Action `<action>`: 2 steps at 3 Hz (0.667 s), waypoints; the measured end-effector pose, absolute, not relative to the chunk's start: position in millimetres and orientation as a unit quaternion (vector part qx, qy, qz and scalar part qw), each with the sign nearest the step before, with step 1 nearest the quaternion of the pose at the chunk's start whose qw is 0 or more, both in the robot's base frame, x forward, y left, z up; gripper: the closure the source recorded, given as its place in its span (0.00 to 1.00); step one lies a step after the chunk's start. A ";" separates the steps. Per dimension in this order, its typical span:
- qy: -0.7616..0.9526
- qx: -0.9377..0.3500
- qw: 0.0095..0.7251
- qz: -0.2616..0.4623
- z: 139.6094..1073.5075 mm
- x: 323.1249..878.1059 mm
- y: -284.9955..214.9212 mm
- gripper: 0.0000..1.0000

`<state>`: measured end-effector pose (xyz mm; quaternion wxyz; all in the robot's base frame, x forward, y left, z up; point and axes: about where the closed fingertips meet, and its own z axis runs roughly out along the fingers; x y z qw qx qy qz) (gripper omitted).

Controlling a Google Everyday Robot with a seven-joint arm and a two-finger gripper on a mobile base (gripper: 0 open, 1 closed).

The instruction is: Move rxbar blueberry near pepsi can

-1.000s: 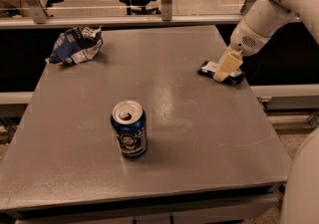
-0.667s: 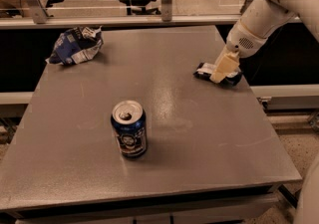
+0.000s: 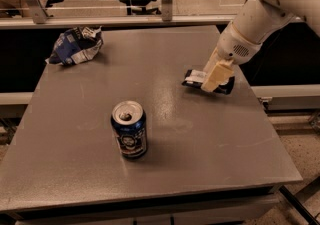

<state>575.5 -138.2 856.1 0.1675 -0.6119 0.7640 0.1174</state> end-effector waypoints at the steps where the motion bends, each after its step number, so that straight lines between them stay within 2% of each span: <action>1: 0.712 -0.670 0.165 0.133 863.8 541.1 -103.4 1.00; 2: 0.679 -0.701 0.160 0.148 863.9 522.2 -81.0 1.00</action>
Offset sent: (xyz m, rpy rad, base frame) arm -0.0785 0.0816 0.0102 0.0432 0.0128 0.3705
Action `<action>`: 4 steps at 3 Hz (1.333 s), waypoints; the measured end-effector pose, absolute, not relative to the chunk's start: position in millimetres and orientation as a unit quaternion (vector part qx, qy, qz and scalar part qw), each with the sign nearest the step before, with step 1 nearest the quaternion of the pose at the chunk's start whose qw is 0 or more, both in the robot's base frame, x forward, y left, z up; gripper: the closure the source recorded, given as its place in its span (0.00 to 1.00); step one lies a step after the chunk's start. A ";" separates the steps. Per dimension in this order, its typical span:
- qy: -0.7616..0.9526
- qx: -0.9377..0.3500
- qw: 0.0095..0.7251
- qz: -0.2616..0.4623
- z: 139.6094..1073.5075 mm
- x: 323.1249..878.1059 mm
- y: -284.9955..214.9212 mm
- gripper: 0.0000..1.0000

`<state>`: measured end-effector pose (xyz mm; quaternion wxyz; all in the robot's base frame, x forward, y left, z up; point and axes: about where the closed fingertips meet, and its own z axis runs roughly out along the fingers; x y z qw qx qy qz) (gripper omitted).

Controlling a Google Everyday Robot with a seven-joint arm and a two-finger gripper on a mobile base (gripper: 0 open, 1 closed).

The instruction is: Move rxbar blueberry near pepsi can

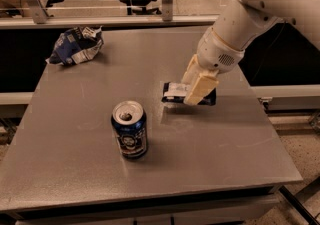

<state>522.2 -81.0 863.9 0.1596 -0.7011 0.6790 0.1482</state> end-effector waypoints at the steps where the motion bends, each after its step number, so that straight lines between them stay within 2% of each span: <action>1: 0.649 -0.729 0.148 0.160 857.7 505.7 -60.1 1.00; 2: 0.625 -0.751 0.135 0.164 850.6 492.1 -43.9 0.85; 4: 0.595 -0.779 0.117 0.162 841.9 479.7 -27.1 0.38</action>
Offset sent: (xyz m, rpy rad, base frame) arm -0.0490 0.0547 -0.0229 -0.0360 0.0398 0.2458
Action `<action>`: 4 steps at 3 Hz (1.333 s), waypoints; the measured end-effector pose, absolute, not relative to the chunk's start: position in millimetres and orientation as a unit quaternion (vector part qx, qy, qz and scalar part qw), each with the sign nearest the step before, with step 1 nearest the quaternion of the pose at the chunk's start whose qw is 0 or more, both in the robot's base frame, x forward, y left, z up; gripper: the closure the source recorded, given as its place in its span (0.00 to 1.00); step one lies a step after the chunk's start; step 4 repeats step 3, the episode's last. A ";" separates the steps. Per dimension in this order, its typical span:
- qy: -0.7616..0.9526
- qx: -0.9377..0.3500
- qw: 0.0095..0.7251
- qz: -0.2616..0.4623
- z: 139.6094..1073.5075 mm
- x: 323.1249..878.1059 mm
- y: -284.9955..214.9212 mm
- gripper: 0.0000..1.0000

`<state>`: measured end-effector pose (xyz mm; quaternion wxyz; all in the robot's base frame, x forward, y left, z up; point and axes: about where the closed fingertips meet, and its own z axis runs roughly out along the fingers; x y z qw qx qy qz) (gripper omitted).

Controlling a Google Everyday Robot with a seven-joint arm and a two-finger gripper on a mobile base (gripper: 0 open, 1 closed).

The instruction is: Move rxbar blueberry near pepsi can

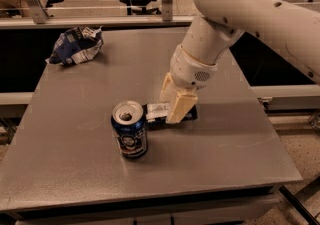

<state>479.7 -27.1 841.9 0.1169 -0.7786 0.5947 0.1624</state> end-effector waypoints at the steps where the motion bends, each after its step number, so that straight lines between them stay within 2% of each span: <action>1: 0.584 -0.787 0.113 0.164 841.2 477.6 -24.3 0.07; 2: 0.583 -0.788 0.113 0.164 841.2 477.6 -23.6 0.00; 4: 0.583 -0.788 0.113 0.164 841.2 477.7 -23.6 0.00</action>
Offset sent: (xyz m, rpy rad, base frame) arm -0.0017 0.0022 -0.0005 -0.0024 0.0015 0.0226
